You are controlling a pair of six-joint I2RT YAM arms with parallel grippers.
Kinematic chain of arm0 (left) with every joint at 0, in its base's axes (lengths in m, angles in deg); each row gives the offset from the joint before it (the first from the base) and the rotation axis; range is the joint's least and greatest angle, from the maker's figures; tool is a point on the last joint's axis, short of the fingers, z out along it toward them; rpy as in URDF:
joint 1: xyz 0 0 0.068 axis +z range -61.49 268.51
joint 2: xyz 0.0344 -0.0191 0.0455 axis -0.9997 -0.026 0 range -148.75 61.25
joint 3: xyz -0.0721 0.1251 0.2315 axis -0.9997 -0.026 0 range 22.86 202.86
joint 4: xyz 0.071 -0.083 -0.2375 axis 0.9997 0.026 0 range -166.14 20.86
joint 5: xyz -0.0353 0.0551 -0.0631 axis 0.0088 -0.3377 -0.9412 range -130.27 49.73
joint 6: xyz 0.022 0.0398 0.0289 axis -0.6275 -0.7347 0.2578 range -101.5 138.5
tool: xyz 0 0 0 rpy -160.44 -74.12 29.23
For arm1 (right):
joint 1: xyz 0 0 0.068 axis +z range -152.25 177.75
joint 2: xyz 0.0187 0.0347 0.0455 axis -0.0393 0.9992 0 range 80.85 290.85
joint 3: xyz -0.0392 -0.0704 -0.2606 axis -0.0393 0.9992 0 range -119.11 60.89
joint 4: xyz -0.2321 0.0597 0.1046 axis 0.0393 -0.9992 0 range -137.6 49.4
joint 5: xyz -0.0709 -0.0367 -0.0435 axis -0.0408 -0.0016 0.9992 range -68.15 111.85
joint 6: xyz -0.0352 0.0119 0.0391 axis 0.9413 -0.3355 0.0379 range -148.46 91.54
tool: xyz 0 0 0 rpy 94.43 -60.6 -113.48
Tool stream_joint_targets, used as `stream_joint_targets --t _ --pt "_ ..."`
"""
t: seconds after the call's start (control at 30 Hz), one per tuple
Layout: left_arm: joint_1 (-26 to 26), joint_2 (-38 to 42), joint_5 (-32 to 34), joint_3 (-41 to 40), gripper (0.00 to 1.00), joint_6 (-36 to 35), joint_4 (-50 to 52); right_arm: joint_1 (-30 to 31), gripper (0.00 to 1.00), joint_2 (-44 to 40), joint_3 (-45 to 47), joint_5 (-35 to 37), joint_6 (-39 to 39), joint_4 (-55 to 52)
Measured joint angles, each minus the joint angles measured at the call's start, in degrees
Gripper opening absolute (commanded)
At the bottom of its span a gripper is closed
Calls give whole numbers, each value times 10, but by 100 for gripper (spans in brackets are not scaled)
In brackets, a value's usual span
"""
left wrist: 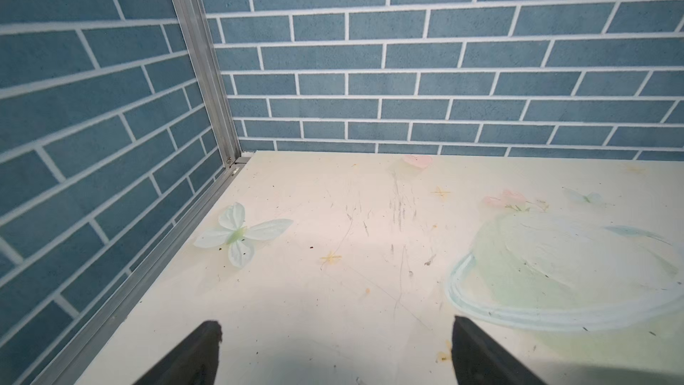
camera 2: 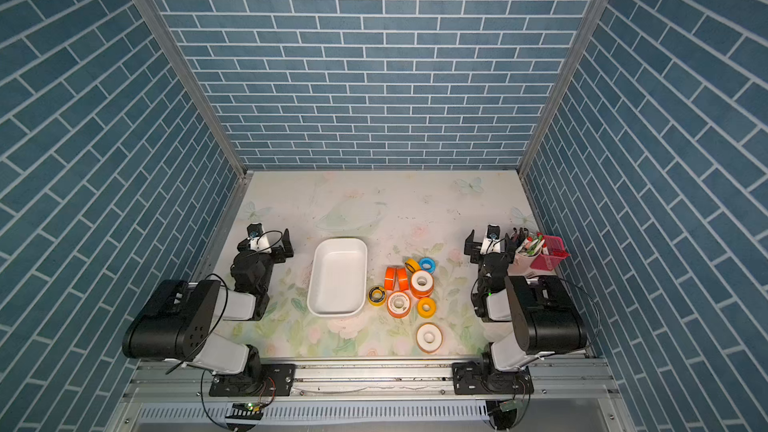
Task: Put the sealing tape into the storage box
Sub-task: Adjust the storage box at the center of the board.
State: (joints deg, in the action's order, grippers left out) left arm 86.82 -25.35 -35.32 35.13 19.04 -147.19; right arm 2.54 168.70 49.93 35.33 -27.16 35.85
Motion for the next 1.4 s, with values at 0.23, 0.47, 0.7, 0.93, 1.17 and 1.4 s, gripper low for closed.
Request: stream_joint_targets --t 0.23,0.47,0.7,0.93,1.17,1.4 --pt "0 0 0 0 100 0 0 0 100 0 0 0 0 0" --pt "0 0 0 0 100 0 0 0 100 0 0 0 0 0" --pt "0 0 0 0 100 0 0 0 100 0 0 0 0 0" --pt "0 0 0 0 100 0 0 0 100 0 0 0 0 0" --pt "-2 53 59 135 100 50 236 0 100 0 0 0 0 0" --pt "-9 224 49 131 100 122 287 -3 100 0 0 -4 0 0"
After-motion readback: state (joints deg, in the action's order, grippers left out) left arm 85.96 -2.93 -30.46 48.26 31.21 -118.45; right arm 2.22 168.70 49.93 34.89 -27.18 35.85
